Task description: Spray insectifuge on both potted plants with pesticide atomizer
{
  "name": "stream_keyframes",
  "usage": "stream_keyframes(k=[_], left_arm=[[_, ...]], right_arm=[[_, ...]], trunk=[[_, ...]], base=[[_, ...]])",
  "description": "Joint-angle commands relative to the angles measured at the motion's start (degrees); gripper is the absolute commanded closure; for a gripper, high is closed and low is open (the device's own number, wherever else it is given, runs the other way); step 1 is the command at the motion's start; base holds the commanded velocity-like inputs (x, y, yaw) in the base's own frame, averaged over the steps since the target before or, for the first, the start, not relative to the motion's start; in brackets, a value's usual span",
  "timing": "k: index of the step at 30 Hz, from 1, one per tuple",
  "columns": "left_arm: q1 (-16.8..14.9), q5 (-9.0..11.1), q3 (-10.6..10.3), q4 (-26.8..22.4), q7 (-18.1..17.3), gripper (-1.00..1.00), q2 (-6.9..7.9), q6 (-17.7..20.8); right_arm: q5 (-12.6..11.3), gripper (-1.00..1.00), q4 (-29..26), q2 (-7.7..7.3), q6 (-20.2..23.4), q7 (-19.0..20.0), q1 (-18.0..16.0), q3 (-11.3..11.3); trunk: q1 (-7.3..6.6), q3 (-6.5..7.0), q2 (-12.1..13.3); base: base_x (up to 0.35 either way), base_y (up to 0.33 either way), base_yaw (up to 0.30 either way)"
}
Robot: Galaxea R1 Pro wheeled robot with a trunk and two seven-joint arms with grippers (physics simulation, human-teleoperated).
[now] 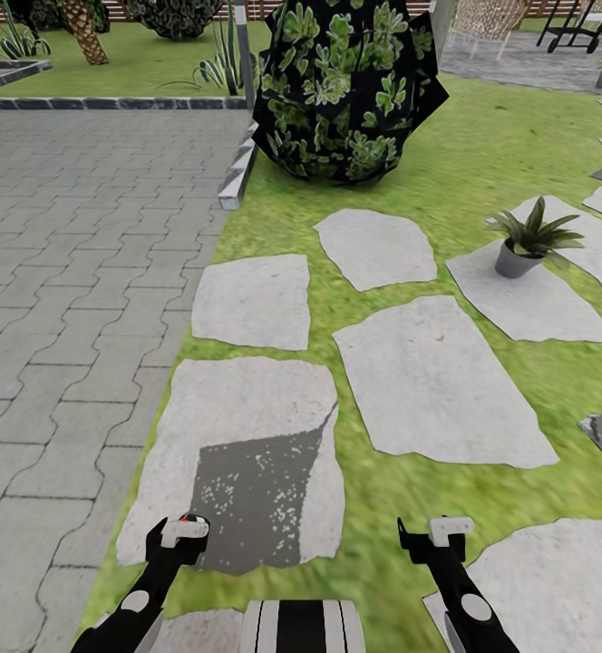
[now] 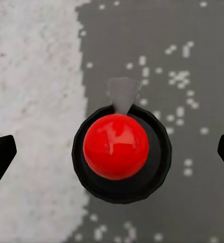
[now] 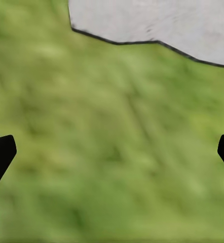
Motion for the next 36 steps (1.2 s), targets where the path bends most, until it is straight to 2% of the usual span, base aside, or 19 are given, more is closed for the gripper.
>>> stream_keyframes(k=[1,9,10,36], left_arm=[[-0.05,-0.61,0.33,0.07,0.11,-1.0,-0.03,-0.23],[-0.02,-0.61,0.36,0.13,0.14,-1.0,-0.03,-0.23],[-0.04,-0.61,0.38,0.13,0.16,1.0,-0.03,-0.23],[-0.03,-0.61,0.43,0.06,0.11,1.0,-0.03,-0.23]], right_arm=[[0.61,-1.0,0.03,0.01,-0.11,-0.19,0.0,-0.05],[0.59,-1.0,0.03,0.01,-0.13,-0.19,0.0,-0.05],[0.59,-1.0,0.03,0.01,-0.13,-0.19,-0.01,-0.05],[0.61,-1.0,-0.06,0.01,-0.13,-0.19,-0.02,-0.05]], trunk=[[-0.01,-0.03,-0.01],[-0.01,-0.02,-0.01],[-0.01,-0.02,-0.01],[-0.01,-0.02,-0.01]], base=[[0.0,0.0,-0.003],[0.0,0.0,-0.001],[0.0,0.0,0.0],[0.0,0.0,0.0]])
